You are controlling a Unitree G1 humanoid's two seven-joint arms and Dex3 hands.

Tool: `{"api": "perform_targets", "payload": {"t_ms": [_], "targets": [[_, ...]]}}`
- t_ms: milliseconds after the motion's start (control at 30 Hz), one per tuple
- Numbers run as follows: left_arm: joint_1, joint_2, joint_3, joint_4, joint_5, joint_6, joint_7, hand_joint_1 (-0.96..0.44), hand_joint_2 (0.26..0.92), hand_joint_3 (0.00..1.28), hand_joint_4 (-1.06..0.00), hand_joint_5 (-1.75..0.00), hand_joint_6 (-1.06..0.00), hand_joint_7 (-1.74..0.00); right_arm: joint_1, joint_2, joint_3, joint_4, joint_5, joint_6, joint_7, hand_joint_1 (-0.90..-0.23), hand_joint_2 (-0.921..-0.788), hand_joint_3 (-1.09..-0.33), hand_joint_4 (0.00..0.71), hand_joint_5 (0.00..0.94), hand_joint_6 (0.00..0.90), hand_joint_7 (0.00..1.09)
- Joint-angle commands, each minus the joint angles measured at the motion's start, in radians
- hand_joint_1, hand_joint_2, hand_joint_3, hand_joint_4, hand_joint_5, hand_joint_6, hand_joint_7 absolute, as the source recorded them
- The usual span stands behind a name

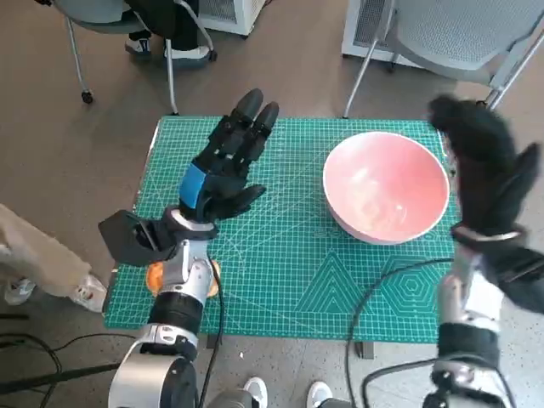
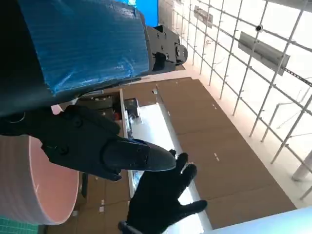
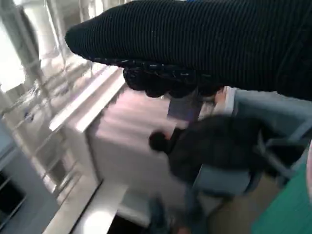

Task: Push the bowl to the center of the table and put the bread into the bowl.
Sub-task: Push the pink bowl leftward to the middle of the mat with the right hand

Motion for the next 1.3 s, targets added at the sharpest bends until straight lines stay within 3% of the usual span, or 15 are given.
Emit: {"api": "perform_targets", "payload": {"t_ms": [33, 167, 333, 667, 833, 1300], "targets": [[-0.007, 0.006, -0.001, 0.004, 0.006, -0.005, -0.002, -0.49, 0.921, 0.24, -0.03, 0.00, -0.17, 0.00, -0.060, -0.058, -0.036, 0.199, -0.038, -0.016, -0.065, -0.628, -0.921, -0.774, 0.200, 0.000, 0.123, 0.35], [-0.007, 0.006, -0.001, 0.003, 0.004, -0.004, -0.002, -0.49, 0.921, 0.24, -0.03, 0.00, -0.17, 0.00, -0.103, -0.092, -0.048, 0.320, -0.056, -0.004, -0.108, -0.630, -0.921, -0.779, 0.200, 0.001, 0.107, 0.38], [-0.005, 0.007, 0.000, 0.003, 0.003, -0.007, -0.005, -0.49, 0.921, 0.24, -0.03, 0.00, -0.16, 0.00, -0.142, -0.126, -0.052, 0.439, -0.075, 0.066, -0.167, -0.628, -0.921, -0.795, 0.193, 0.000, 0.100, 0.38], [-0.001, 0.011, 0.003, -0.001, -0.001, -0.008, -0.010, -0.49, 0.921, 0.24, -0.03, 0.00, -0.16, 0.00, -0.152, -0.144, -0.045, 0.533, -0.105, 0.206, -0.234, -0.526, -0.921, -0.930, 0.175, 0.000, 0.098, 0.36], [0.002, 0.012, 0.004, -0.001, -0.001, -0.012, -0.012, -0.49, 0.921, 0.24, -0.03, 0.00, -0.16, 0.00, -0.142, -0.143, -0.052, 0.554, -0.115, 0.267, -0.248, -0.549, -0.921, -0.905, 0.174, 0.000, 0.130, 0.30], [0.012, 0.017, 0.008, -0.004, 0.004, -0.026, -0.004, -0.49, 0.921, 0.24, -0.03, 0.00, -0.17, 0.00, -0.114, -0.130, -0.104, 0.580, -0.093, 0.420, -0.267, -0.586, -0.921, -0.795, 0.180, 0.003, 0.175, 0.24]]}}
